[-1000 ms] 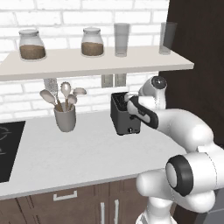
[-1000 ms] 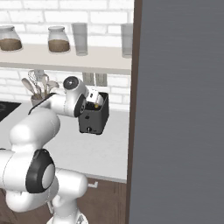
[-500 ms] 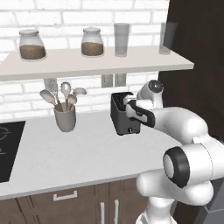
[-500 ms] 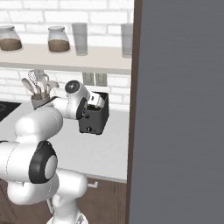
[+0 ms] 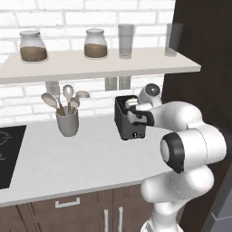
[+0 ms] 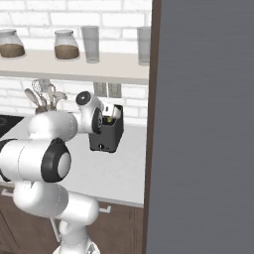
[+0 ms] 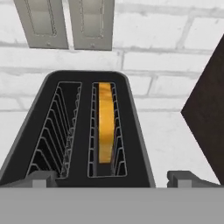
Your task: Start the toaster. Once the lever pops up, take the bread to the plate on the dining counter.
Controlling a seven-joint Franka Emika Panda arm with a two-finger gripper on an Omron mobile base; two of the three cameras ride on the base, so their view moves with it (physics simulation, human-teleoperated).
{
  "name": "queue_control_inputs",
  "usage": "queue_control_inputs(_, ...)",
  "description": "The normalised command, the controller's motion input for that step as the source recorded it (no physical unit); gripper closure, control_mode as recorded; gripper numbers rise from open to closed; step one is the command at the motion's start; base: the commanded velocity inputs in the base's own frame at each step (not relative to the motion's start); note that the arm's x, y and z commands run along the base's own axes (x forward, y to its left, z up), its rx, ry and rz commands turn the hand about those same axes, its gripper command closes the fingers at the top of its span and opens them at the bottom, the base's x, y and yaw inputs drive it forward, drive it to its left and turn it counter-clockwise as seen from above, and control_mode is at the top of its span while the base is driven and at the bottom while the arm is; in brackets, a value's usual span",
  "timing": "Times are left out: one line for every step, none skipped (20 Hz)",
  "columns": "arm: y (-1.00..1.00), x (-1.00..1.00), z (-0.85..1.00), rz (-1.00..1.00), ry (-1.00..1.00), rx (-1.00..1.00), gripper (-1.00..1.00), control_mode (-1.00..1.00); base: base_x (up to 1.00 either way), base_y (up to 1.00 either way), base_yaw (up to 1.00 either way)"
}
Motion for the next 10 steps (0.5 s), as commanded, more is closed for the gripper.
queue_control_inputs(0.00,0.43,-0.03,0.02,0.00,-0.10,-1.00,-1.00,0.00,0.00,0.00)
queue_control_inputs(0.00,0.41,-0.08,0.02,0.00,-0.07,-1.00,-1.00,0.00,0.00,0.00)
queue_control_inputs(0.00,0.42,-0.08,0.02,0.00,-0.06,-1.00,-1.00,0.00,0.00,0.00)
queue_control_inputs(0.00,0.39,-0.08,0.03,0.01,-0.04,-1.00,-1.00,0.00,0.00,0.00)
queue_control_inputs(0.00,0.36,-0.12,0.03,0.03,-0.01,-1.00,-1.00,0.00,0.00,0.00)
queue_control_inputs(0.00,0.33,-0.14,0.03,0.03,0.00,-1.00,-1.00,0.00,0.00,0.00)
queue_control_inputs(0.00,0.25,-0.19,0.03,0.04,0.00,-1.00,-1.00,0.00,0.00,0.00)
queue_control_inputs(0.00,0.31,-0.28,0.03,0.05,0.00,-1.00,-1.00,0.00,0.00,0.00)
queue_control_inputs(0.00,0.28,-0.24,0.03,0.03,0.00,-1.00,-1.00,0.00,0.00,0.00)
queue_control_inputs(0.00,0.31,-0.16,0.03,0.01,0.00,-1.00,-1.00,0.00,0.00,0.00)
